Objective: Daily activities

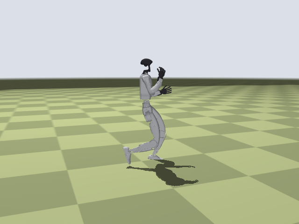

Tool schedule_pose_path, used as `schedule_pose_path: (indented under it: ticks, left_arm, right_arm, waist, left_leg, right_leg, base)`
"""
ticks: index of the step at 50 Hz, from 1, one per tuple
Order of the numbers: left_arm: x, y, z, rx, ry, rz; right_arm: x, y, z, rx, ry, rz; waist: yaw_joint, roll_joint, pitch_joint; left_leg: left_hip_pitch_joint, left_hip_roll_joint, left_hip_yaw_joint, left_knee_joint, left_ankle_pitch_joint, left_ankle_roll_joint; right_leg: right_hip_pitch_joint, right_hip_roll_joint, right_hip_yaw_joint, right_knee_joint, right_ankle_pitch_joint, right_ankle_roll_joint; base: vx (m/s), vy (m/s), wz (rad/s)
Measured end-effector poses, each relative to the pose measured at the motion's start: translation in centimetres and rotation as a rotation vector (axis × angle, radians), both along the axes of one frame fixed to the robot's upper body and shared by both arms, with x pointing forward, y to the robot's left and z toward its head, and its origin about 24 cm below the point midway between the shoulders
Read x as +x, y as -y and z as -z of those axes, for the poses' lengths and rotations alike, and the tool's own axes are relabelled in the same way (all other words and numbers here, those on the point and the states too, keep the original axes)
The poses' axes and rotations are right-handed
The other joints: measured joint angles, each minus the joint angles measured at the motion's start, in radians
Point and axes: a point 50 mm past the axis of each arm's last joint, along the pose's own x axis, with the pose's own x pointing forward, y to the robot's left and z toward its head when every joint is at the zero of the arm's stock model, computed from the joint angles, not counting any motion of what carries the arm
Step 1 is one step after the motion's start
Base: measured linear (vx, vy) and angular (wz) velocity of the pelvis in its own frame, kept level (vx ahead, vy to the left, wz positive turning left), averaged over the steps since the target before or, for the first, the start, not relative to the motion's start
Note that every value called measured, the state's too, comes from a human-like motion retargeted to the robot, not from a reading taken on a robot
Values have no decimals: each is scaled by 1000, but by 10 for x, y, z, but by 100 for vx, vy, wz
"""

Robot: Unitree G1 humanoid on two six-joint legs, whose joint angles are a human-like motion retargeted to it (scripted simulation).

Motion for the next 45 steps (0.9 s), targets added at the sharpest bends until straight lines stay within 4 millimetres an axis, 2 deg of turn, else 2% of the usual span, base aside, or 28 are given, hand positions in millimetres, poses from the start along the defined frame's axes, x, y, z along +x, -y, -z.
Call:
schedule_pose_path:
  ticks: [3,6,10,13,15,17,21,25,28,31,35,40,45]
  left_arm:
    - [14,-3,7,-42,-17,-43]
    - [27,-5,5,-133,18,-85]
    - [30,-9,-15,-224,144,-155]
    - [28,-11,-30,-241,227,-187]
    - [28,-10,-36,-230,253,-196]
    - [31,-8,-39,-214,259,-189]
    - [42,-4,-41,-132,226,-163]
    - [50,1,-22,4,95,-136]
    - [47,-1,8,89,-59,-137]
    - [42,-7,38,117,-208,-138]
    - [22,-16,72,56,-356,-131]
    - [0,-23,85,21,-410,-79]
    - [-14,-22,87,39,-426,24]
  right_arm:
    - [15,7,15,26,-119,68]
    - [32,22,43,34,-286,176]
    - [40,49,86,33,-490,360]
    - [37,67,106,32,-583,478]
    - [35,75,113,32,-623,533]
    - [34,78,115,29,-637,574]
    - [36,78,108,-2,-599,615]
    - [40,74,100,-78,-531,648]
    - [45,75,103,-154,-518,699]
    - [58,81,116,-230,-557,759]
    - [68,99,149,-299,-709,814]
    - [66,128,187,-303,-905,880]
    - [56,142,215,-297,-1053,888]
  waist:
    - [-60,25,-17]
    - [-110,80,-25]
    - [-176,161,-35]
    - [-223,212,-35]
    - [-250,241,-30]
    - [-270,269,-24]
    - [-283,308,-14]
    - [-267,311,-19]
    - [-222,312,-23]
    - [-170,325,-11]
    - [-101,364,-3]
    - [-38,401,-30]
    - [-10,413,-72]
  left_leg:
    - [-15,-16,-10,76,-106,39]
    - [25,-7,-46,68,-131,21]
    - [135,30,-107,-21,-24,-71]
    - [195,67,-160,-61,98,-153]
    - [220,90,-200,-68,138,-193]
    - [236,121,-240,-60,127,-207]
    - [258,188,-308,-24,3,-176]
    - [280,216,-394,63,-184,-129]
    - [294,244,-448,147,-301,-112]
    - [302,314,-471,199,-282,-123]
    - [236,428,-417,294,-222,-114]
    - [129,532,-235,350,-226,-54]
    - [118,537,-36,288,-277,-29]
  right_leg:
    - [-85,23,40,74,-8,3]
    - [-167,61,34,84,-69,-24]
    - [-235,142,-22,-40,-156,-43]
    - [-268,248,-34,-220,-180,-19]
    - [-290,332,-9,-358,-180,13]
    - [-311,421,50,-504,-159,47]
    - [-343,578,243,-736,-60,133]
    - [-346,684,428,-739,-33,198]
    - [-325,724,436,-658,-149,175]
    - [-258,718,351,-660,-252,118]
    - [-153,692,206,-746,-299,58]
    - [-31,646,31,-921,-280,30]
    - [54,618,-110,-1073,-247,24]
  base:
    - [47,10,50]
    - [51,6,48]
    - [51,-2,80]
    - [48,-9,122]
    - [45,-12,136]
    - [44,-14,130]
    - [43,-19,126]
    - [43,-30,145]
    - [39,-38,147]
    - [34,-41,176]
    - [23,-40,187]
    - [15,-35,193]
    - [9,-25,175]
